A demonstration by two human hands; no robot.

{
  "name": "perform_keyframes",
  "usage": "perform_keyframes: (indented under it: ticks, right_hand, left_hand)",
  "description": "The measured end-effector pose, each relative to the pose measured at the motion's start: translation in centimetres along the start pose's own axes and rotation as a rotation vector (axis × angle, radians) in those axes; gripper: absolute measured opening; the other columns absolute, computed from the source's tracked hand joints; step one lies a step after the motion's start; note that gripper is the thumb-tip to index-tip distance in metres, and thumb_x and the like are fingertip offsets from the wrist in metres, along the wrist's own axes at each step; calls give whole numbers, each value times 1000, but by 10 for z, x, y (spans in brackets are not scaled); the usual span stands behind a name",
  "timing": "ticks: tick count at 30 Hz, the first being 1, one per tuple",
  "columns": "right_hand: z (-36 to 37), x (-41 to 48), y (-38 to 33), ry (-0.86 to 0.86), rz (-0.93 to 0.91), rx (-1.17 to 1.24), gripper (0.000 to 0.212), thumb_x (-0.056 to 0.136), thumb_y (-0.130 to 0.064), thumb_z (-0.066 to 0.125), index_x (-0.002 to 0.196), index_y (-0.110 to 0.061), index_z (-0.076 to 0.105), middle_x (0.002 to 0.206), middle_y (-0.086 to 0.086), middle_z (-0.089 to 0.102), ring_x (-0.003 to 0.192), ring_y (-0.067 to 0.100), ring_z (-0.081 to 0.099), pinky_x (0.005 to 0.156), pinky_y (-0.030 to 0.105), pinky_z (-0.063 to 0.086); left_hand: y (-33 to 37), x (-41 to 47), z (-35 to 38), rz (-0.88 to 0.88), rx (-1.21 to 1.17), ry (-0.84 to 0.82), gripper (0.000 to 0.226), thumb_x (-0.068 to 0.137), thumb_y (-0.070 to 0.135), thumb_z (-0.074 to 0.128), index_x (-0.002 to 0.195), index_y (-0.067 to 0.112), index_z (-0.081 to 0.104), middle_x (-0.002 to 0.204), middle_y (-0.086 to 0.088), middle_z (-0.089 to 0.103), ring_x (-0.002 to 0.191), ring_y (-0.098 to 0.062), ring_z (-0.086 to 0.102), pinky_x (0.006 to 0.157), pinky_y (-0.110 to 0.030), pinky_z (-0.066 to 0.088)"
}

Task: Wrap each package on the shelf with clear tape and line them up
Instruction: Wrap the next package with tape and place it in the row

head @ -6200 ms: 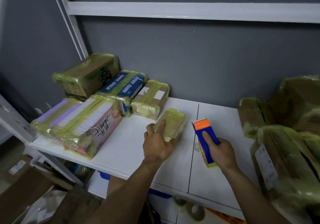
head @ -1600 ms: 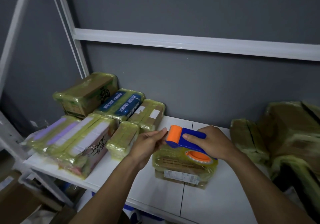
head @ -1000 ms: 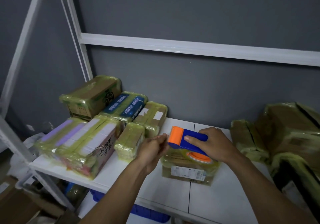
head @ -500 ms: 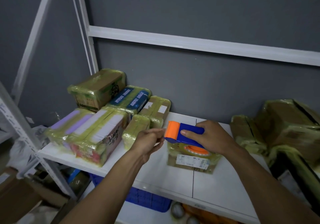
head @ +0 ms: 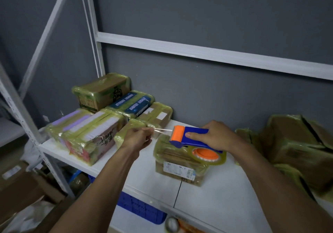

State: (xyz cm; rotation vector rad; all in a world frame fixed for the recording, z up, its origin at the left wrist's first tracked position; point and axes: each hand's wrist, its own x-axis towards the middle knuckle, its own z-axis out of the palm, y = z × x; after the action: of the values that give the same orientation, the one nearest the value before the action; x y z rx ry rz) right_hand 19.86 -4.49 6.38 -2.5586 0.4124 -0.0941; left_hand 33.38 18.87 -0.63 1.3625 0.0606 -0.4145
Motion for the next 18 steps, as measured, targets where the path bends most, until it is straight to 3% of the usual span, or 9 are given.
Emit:
perform_keyframes:
  ticks: [4,8,15,18]
  right_hand:
    - [-10,6,12,-31,8,-11,68,65,-86,69,89,-23,69,76,-8,74,67,11,73,57,24,52]
    - [-12,21,9,-69,27,-60,67,66,-86,70,89,-23,69,76,-8,74,67,11,72,54,23,48]
    - [-8,50,0,-135,72,-174,74,66,-88,67,95,-20,68,85,-2,75,75,16,73,70,33,59]
    - [-7,60,2,-134,83,-238,81,65,-90,66,93,-15,69,84,3,75,77,21,73,65,33,55]
  left_hand:
    - [-5,1,0,-8,-11,40,10,87,5,73,83,14,74,70,0,69,65,-13,62,55,-25,53]
    - [-6,11,-1,3,-17,59,5,88,3,71,87,8,71,75,-8,64,56,-13,58,45,-19,46]
    - [-16,42,-17,-23,15,85,11,92,2,64,83,7,67,64,-6,59,52,-13,52,45,-21,45]
    - [-25,57,-30,-51,16,132,12,90,-2,62,83,6,67,63,-6,56,46,-13,47,44,-20,39]
